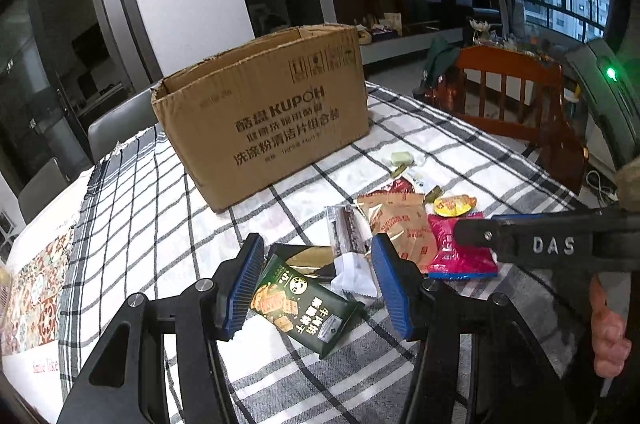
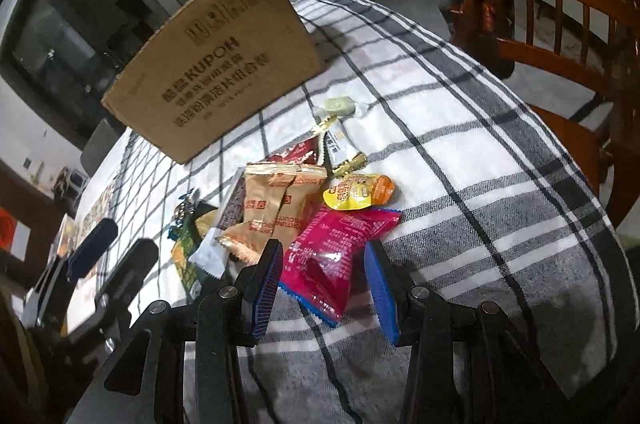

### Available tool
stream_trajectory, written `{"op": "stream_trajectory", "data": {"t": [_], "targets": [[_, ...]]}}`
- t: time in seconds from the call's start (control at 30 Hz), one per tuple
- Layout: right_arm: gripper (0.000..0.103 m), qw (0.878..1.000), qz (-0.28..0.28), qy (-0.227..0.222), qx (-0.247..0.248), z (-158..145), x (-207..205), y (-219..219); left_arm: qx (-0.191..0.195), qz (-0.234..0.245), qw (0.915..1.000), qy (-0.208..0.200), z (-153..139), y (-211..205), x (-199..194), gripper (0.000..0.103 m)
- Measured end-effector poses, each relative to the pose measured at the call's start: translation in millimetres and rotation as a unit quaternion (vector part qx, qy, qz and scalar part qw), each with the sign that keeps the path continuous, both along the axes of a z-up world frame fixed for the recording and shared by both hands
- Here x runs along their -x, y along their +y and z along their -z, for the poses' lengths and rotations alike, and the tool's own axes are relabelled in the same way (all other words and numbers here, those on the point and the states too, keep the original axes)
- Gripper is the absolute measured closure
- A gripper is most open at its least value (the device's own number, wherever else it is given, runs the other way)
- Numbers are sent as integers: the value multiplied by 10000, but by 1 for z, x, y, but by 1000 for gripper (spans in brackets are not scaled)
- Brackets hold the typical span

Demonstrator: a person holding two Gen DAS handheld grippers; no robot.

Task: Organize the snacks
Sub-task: 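Move the right tool to the pink chip bag and close on it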

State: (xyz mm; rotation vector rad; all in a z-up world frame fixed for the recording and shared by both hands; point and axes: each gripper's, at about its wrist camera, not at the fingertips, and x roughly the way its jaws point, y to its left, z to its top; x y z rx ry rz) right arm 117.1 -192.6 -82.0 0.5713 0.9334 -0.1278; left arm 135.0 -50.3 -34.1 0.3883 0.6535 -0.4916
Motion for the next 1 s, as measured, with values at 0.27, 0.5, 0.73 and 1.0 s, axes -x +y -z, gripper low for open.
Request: {"op": "stream_trajectory", "data": {"t": [0.27, 0.5, 0.73, 1.0], "targets": [[60, 9989, -75, 162, 426, 8, -13, 11, -28, 39, 10000, 29, 6, -2, 0, 48], [60, 9945, -463, 142, 926, 10, -23, 23, -44, 69, 9999, 87, 9, -5, 0, 48], [70, 9928, -807, 24, 891, 13, -21, 22, -68, 72, 9999, 132, 12, -7, 1, 48], [73, 9913, -891, -154, 960, 8, -6, 17, -103, 99, 9996, 239, 17, -17, 3, 49]]}}
